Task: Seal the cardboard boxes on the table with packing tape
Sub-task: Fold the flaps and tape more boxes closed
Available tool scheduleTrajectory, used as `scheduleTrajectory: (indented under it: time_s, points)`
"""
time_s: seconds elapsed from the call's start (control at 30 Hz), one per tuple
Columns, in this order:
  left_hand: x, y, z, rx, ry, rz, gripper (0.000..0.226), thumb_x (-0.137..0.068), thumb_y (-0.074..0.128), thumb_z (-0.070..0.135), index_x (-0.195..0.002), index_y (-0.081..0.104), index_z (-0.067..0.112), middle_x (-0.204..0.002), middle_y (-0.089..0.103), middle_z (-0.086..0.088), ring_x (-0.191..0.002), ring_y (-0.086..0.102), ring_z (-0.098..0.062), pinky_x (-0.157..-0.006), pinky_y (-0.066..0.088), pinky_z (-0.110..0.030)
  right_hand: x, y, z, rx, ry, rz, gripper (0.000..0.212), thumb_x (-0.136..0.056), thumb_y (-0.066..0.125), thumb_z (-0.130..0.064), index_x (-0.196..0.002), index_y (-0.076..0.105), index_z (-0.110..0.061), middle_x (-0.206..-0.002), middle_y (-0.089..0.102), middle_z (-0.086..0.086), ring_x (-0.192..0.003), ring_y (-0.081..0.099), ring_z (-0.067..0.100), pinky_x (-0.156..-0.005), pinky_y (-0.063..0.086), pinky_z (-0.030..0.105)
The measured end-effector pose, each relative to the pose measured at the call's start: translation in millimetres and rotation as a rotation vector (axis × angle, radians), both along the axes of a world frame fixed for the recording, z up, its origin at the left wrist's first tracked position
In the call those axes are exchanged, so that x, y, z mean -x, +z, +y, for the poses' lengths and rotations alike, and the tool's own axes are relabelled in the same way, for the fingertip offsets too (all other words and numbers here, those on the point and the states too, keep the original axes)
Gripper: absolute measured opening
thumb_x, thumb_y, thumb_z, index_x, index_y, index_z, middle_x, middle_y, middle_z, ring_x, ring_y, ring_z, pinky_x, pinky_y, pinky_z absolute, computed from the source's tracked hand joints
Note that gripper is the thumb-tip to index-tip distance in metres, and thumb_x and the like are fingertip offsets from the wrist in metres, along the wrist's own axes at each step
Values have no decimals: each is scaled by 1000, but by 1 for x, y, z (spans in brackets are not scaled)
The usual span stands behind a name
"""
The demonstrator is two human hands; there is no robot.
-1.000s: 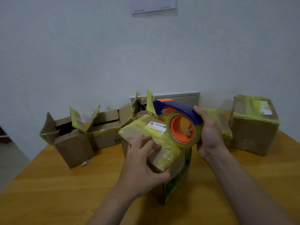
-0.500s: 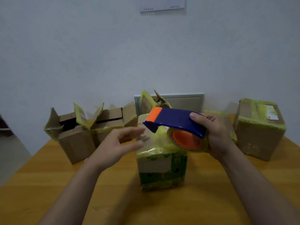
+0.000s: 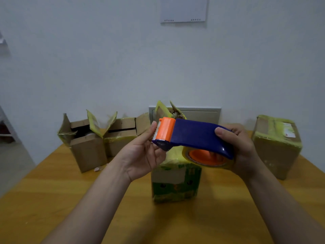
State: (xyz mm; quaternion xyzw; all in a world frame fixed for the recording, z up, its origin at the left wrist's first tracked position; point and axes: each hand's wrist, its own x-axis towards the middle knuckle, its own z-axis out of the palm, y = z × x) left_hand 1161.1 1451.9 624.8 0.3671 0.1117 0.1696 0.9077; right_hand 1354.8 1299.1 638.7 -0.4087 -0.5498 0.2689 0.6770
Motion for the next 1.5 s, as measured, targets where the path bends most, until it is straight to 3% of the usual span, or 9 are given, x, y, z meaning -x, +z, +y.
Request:
scheduleTrajectory:
  time_s: [0.13, 0.27, 0.33, 0.43, 0.53, 0.8, 1.1, 1.33, 1.5]
  points:
    - [1, 0, -8, 93, 47, -6, 40, -76, 83, 20, -109, 69, 1, -87, 73, -13, -63, 68, -12, -58, 56, -18, 1, 6, -4, -4, 42, 26, 29, -81, 59, -34, -66, 72, -14, -57, 63, 8, -51, 57, 19, -53, 43, 28]
    - [5, 0, -10, 5, 76, 7, 38, -69, 80, 8, -104, 67, 2, -79, 69, -11, -61, 64, -11, -54, 56, -17, 4, 11, -5, 14, 93, 11, 26, -81, 59, -34, -70, 75, -17, -62, 67, 4, -55, 62, 16, -55, 49, 23]
    - [7, 3, -6, -185, 150, 97, 17, -79, 76, 10, -93, 78, 1, -82, 69, -15, -62, 63, -12, -54, 56, -17, 4, 13, -6, 34, 73, 1, 25, -80, 66, -37, -70, 75, -16, -62, 67, 5, -55, 62, 16, -54, 48, 23]
    - [12, 5, 3, -565, 328, 275, 33, -83, 75, 23, -105, 78, -2, -100, 73, -23, -81, 66, -24, -62, 57, -22, 2, 13, -8, 93, 41, -23, 24, -83, 63, -30, -68, 75, -16, -60, 66, 5, -53, 61, 15, -52, 48, 22]
    - [16, 4, 5, -823, 437, 391, 28, -86, 74, 30, -102, 80, 7, -93, 79, -11, -81, 72, -15, -66, 56, -24, -2, 12, -10, 145, 49, -73, 28, -88, 58, -22, -66, 76, -17, -61, 66, 4, -56, 62, 15, -55, 49, 21]
    - [30, -15, 3, -782, 585, 384, 11, -91, 75, 15, -95, 81, 6, -79, 76, -10, -67, 65, -9, -60, 54, -19, -27, 17, -35, 205, -70, -66, 44, -90, 57, -16, -48, 68, -15, -45, 57, -3, -40, 51, 7, -45, 40, 12]
    - [27, -31, -12, -1061, 620, 502, 5, -89, 78, 15, -92, 82, 16, -75, 77, -5, -68, 70, -11, -63, 56, -22, -30, 27, -43, 211, -187, -410, 28, -84, 60, -26, -60, 73, -24, -53, 63, 1, -48, 57, 6, -49, 41, 12]
    - [28, -42, -14, -1159, 689, 570, 8, -89, 80, 20, -94, 81, 27, -76, 77, 5, -75, 72, -12, -62, 56, -22, -30, 22, -39, 229, -216, -558, 26, -86, 62, -32, -75, 73, -11, -62, 70, 3, -57, 66, 11, -51, 46, 14]
    - [26, -49, -13, -1218, 742, 663, 10, -85, 83, 26, -92, 80, 33, -108, 71, 11, -72, 74, -5, -66, 61, -29, -31, 20, -36, 247, -227, -595, 30, -85, 64, -36, -80, 75, -8, -67, 73, 4, -62, 69, 14, -52, 49, 17]
